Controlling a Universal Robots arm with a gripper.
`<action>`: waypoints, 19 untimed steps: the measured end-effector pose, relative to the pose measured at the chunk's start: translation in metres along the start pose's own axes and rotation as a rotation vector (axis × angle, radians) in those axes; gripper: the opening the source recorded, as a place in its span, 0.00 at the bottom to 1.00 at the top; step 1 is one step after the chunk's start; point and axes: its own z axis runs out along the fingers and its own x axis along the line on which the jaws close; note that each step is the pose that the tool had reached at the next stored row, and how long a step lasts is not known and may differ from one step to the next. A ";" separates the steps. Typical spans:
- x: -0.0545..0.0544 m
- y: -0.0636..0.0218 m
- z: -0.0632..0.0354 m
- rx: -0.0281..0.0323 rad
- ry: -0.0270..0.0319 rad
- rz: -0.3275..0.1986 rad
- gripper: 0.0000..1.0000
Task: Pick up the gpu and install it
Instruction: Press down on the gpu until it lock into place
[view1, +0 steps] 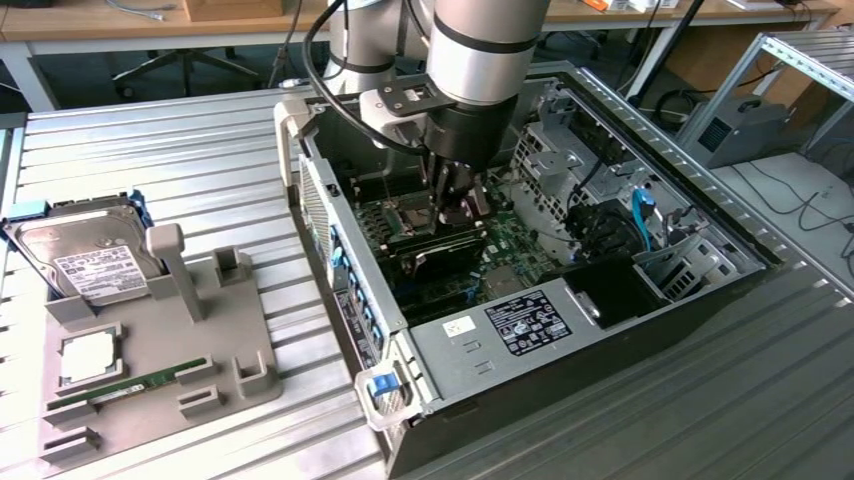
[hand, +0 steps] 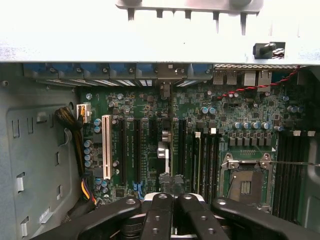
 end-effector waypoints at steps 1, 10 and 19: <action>0.000 0.0000 0.0000 0.0000 0.0001 0.000 0.11; 0.000 0.0003 0.0077 0.0000 -0.0001 0.000 0.11; 0.001 0.0018 0.0229 0.0000 0.0000 0.000 0.11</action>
